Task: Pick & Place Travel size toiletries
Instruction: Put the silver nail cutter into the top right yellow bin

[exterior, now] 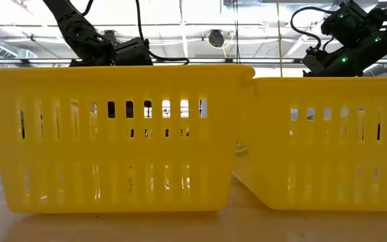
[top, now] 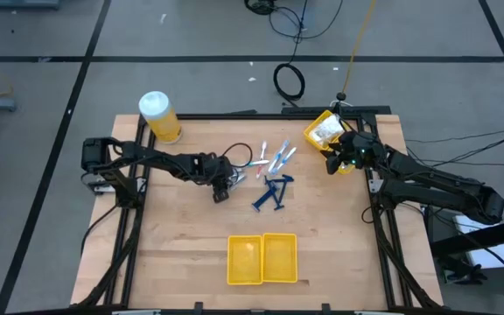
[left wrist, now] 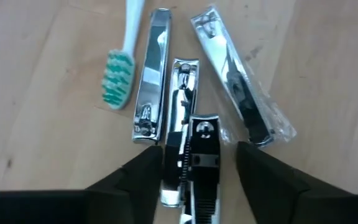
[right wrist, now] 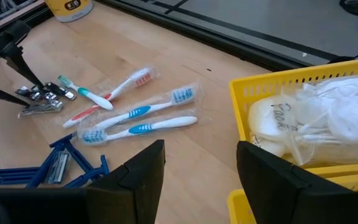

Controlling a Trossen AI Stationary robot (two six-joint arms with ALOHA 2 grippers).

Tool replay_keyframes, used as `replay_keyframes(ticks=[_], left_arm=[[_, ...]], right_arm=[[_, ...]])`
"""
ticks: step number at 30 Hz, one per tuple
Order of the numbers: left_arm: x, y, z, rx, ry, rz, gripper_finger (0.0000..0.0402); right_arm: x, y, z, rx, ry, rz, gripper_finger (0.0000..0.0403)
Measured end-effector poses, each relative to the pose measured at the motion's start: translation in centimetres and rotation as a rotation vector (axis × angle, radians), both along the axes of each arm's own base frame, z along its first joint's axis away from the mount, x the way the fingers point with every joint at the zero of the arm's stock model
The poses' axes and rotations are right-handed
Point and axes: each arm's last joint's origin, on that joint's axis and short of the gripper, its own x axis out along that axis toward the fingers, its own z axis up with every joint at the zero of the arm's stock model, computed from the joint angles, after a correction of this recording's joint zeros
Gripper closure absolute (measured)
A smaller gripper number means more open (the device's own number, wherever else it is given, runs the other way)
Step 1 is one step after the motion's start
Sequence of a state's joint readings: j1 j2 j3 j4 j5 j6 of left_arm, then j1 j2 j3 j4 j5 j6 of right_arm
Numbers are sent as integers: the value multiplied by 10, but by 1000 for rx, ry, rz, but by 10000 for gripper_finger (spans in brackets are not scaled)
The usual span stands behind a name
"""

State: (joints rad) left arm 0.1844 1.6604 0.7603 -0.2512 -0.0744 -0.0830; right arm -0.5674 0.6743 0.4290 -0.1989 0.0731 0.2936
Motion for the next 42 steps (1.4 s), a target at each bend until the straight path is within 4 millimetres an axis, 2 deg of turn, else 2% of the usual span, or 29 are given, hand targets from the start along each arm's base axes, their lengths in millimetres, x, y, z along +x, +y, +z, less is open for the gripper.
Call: replay_keyframes(ticks=[8,14,22,28,42], left_arm=[[-1,-1,0,12,11,-35,340],[-2,-2,8,18,-18,-31,345],[-9,-10,48,40,-166,-49,397],[-12,-12,69,73,-270,-72,394],[-6,-13,79,128,-370,-129,396]], right_arm=[[0,0,0,-2,2,1,216],[0,0,0,0,0,0,216],[0,0,0,0,0,-2,216],[0,0,0,4,-4,-6,216],[0,0,0,4,-6,-5,216]])
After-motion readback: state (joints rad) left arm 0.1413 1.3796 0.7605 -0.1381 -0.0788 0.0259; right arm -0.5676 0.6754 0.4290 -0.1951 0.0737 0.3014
